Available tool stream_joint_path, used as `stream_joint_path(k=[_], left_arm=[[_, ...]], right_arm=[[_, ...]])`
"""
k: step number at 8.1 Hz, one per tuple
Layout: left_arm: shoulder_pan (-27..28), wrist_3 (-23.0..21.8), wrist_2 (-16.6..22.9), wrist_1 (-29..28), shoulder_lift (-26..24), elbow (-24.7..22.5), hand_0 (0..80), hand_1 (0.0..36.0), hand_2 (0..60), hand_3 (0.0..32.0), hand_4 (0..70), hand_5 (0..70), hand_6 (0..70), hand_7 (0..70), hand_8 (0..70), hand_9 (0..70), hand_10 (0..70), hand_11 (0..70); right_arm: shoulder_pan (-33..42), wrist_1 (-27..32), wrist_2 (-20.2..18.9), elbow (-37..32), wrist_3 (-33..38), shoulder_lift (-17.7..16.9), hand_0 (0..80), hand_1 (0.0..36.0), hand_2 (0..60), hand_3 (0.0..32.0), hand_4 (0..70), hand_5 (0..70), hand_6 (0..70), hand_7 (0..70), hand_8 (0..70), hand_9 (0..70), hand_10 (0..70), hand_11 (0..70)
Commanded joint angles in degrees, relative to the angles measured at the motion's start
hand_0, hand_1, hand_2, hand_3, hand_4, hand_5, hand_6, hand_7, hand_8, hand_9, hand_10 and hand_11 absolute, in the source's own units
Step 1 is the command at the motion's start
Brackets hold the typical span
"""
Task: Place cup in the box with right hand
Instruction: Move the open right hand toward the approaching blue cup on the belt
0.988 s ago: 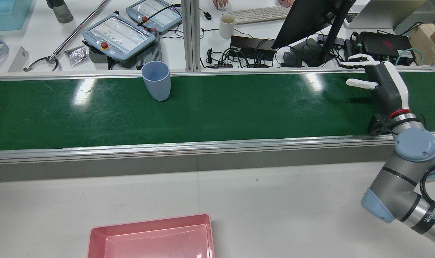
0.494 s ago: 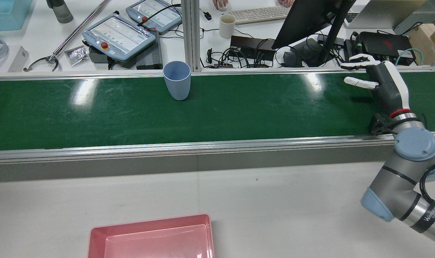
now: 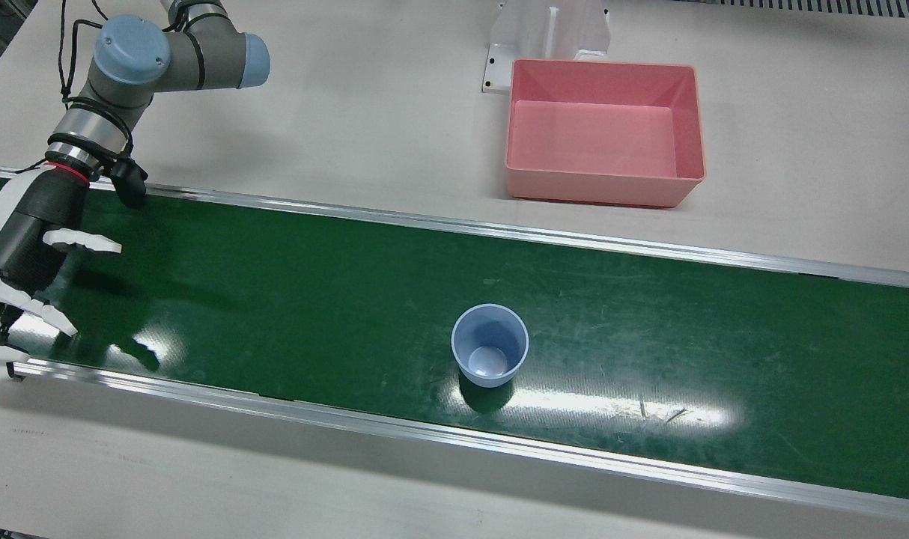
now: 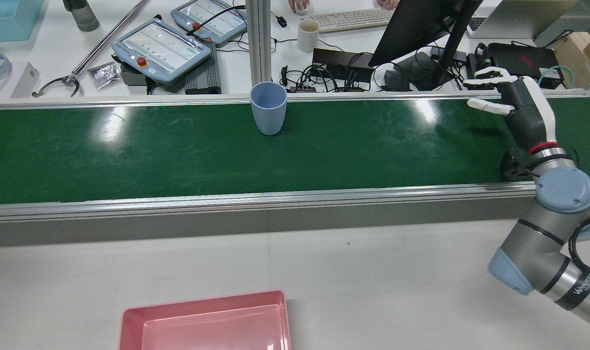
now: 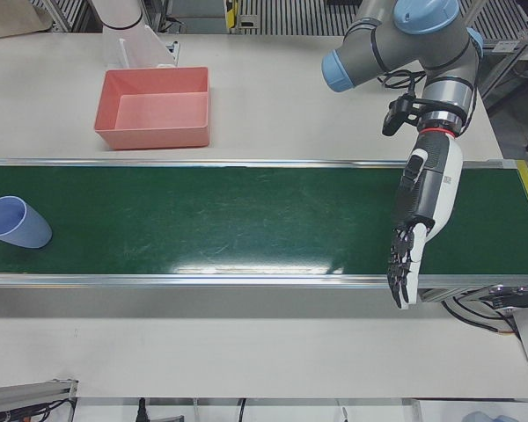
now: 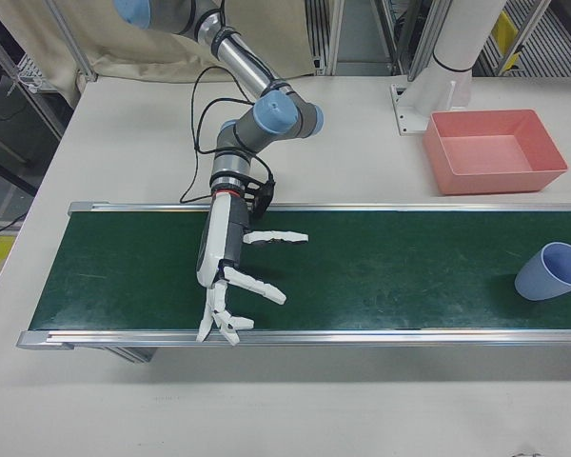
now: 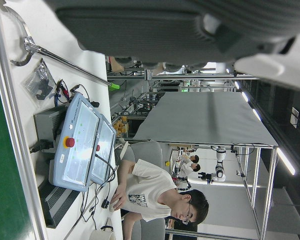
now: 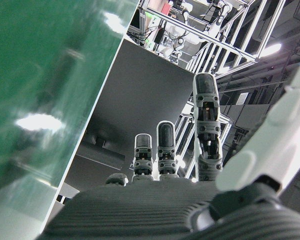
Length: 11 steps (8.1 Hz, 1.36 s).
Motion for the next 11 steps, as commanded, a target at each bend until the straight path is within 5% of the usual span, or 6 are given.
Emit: stream_joint_path(k=[1,2,7,11], left_arm=[[0.0,-0.1,0.0,0.0,0.0,0.0,0.0,0.0,0.0,0.0,0.0,0.0,0.0,0.0,0.0,0.0,0.0,0.0],[0.0,-0.1,0.0,0.0,0.0,0.0,0.0,0.0,0.0,0.0,0.0,0.0,0.0,0.0,0.0,0.0,0.0,0.0],[0.0,-0.1,0.0,0.0,0.0,0.0,0.0,0.0,0.0,0.0,0.0,0.0,0.0,0.0,0.0,0.0,0.0,0.0],[0.0,-0.1,0.0,0.0,0.0,0.0,0.0,0.0,0.0,0.0,0.0,0.0,0.0,0.0,0.0,0.0,0.0,0.0]], right_arm=[[0.5,-0.1,-0.8,-0.1,-0.4,0.8,38.1,0.0,0.7,2.6,53.9,0.0,7.8,49.1,9.2,21.4,0.0,0.0],[0.6,-0.2,-0.8,-0.2,-0.5,1.3,34.4,0.0,0.0,5.6,52.3,0.0,7.5,49.0,9.0,21.6,0.0,0.0],[0.4,-1.6,-1.0,-0.1,-1.8,2.9,37.9,0.0,0.4,5.6,56.2,0.0,7.8,50.9,8.9,22.2,0.0,0.0],[-0.7,-1.6,-1.0,0.4,-2.9,2.1,42.4,0.0,0.0,7.2,51.8,0.0,7.4,48.0,8.9,21.5,0.0,0.0]])
